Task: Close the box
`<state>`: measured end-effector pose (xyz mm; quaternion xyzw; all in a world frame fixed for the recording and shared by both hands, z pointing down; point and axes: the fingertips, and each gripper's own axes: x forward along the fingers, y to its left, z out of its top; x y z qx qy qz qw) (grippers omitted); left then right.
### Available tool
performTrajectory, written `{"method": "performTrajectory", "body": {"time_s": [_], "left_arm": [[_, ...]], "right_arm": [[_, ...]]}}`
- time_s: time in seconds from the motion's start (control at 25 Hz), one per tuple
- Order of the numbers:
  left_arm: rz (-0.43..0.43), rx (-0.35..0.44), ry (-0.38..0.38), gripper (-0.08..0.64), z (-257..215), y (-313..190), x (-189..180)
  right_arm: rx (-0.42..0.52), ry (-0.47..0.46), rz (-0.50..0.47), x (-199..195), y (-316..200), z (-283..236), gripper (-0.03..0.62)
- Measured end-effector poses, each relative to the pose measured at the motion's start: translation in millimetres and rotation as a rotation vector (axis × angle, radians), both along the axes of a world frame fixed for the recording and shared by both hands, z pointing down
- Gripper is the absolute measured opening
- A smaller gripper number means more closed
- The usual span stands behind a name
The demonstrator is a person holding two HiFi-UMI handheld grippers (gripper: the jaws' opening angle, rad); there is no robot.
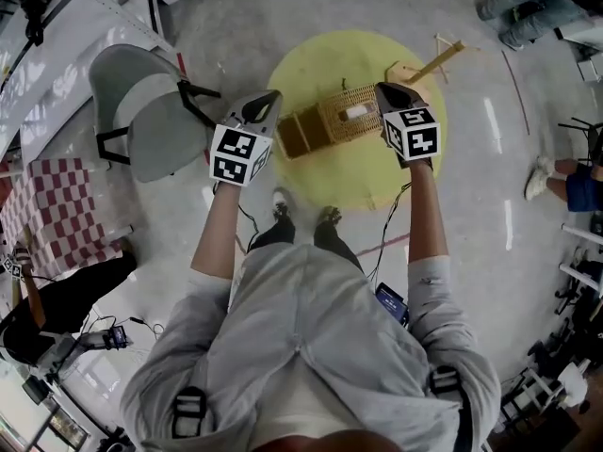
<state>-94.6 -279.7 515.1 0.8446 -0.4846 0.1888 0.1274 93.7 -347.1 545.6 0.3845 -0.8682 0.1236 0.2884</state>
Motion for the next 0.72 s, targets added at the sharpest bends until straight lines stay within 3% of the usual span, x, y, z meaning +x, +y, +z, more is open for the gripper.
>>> {"method": "performTrajectory", "body": {"time_s": [0.44, 0.72], "left_arm": [[0.125, 0.171, 0.027, 0.028, -106, 11, 35], [0.19, 0.315, 0.001, 0.028, -167, 18, 56]], "right_arm": [[0.252, -0.019, 0.126, 45, 61, -132, 0.021], [0.382, -0.037, 0.166, 56, 91, -191, 0.021]]}}
